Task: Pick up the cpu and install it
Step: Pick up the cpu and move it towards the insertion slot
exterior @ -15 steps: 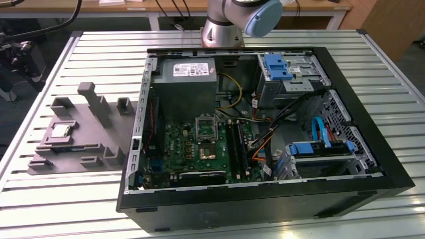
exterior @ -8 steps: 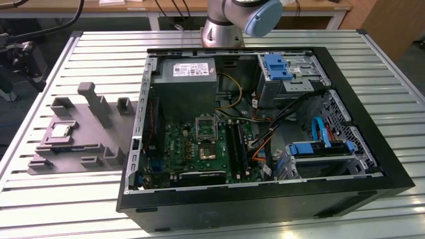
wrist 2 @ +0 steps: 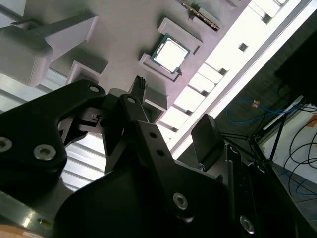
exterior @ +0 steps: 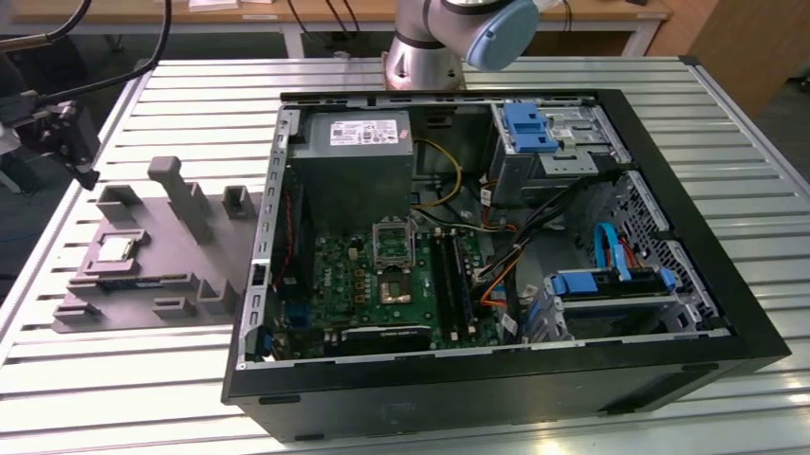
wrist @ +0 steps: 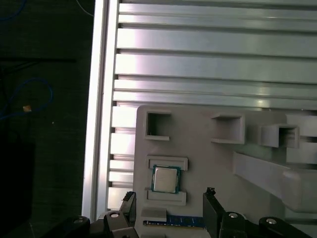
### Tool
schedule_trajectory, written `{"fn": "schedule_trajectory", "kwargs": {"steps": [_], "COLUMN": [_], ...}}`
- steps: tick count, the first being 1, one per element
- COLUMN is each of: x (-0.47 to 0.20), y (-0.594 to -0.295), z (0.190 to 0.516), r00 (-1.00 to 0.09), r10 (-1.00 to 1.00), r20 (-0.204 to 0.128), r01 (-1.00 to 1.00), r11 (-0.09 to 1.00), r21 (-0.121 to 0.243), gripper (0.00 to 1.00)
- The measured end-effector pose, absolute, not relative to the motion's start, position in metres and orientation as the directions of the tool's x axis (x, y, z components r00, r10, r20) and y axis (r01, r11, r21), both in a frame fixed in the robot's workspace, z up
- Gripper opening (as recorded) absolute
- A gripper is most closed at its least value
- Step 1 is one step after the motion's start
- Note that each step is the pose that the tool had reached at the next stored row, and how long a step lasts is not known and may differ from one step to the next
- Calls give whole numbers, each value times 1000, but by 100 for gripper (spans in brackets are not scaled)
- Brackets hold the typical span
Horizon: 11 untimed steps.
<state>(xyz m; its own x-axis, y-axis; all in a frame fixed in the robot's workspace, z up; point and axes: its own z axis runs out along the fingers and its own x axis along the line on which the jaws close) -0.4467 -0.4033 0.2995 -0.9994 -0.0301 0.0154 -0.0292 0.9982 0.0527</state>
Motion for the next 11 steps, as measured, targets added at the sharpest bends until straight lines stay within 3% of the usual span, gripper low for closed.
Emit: {"fn": "schedule_trajectory", "kwargs": {"steps": [11], "x": [-447], "y": [-404], "z": [287], "r00": [-999], "r10": [-30], "r20": [15], "r01": [-29], "r11": [998], "r21": [53], "gripper": [65]}}
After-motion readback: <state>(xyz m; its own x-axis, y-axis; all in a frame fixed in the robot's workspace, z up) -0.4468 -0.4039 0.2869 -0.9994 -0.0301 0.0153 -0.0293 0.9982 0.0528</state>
